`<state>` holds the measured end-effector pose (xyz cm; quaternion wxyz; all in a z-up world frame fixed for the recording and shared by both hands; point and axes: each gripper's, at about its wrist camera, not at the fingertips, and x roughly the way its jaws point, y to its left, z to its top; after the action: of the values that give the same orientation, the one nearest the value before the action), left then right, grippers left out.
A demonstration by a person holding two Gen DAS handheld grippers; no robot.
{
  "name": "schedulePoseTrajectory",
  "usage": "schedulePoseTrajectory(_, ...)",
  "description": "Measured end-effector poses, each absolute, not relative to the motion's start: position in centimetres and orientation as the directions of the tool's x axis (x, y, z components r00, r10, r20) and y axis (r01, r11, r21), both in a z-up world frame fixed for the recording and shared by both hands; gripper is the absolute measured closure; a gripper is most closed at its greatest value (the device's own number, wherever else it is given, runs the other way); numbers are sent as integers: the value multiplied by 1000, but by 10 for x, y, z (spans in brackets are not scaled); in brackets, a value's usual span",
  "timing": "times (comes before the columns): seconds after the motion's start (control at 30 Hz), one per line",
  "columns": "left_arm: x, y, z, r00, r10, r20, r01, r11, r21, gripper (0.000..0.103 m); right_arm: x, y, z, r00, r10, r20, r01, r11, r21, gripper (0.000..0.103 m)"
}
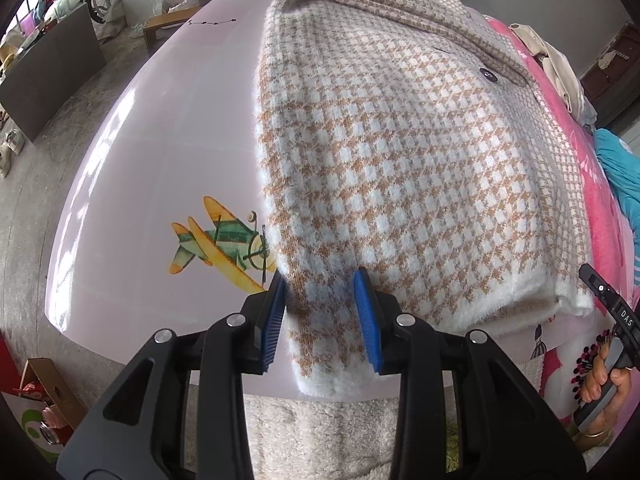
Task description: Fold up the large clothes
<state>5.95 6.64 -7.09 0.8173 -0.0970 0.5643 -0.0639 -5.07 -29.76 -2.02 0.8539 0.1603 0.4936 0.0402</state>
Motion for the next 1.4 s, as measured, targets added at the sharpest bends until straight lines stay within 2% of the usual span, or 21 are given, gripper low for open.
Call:
schedulePoseTrajectory(0.27, 57, 57, -66, 367, -131, -921, -47, 986, -159, 71, -50, -301, -22, 533, 257, -806, 70, 936, 344, 51)
schedulePoseTrajectory(0.77, 58, 54, -73, 311, -107, -945, -114, 982, -148, 69, -41, -301, -26, 516, 340, -786, 54, 903, 426, 50)
schedulePoseTrajectory(1.0, 56, 55, -72, 316, -98, -944, -116, 983, -141, 69, -39, -292, -25, 510, 345, -788, 24, 910, 414, 36)
schedulePoseTrajectory(1.17, 52, 47, -69, 331, -66, -941, -98, 990, -104, 70, -40, -289, -24, 519, 324, -791, 40, 915, 401, 36)
schedulePoseTrajectory(1.4, 48, 38, -65, 352, -41, -935, -54, 996, -64, 79, -39, -292, -27, 530, 330, -781, 70, 901, 428, 36)
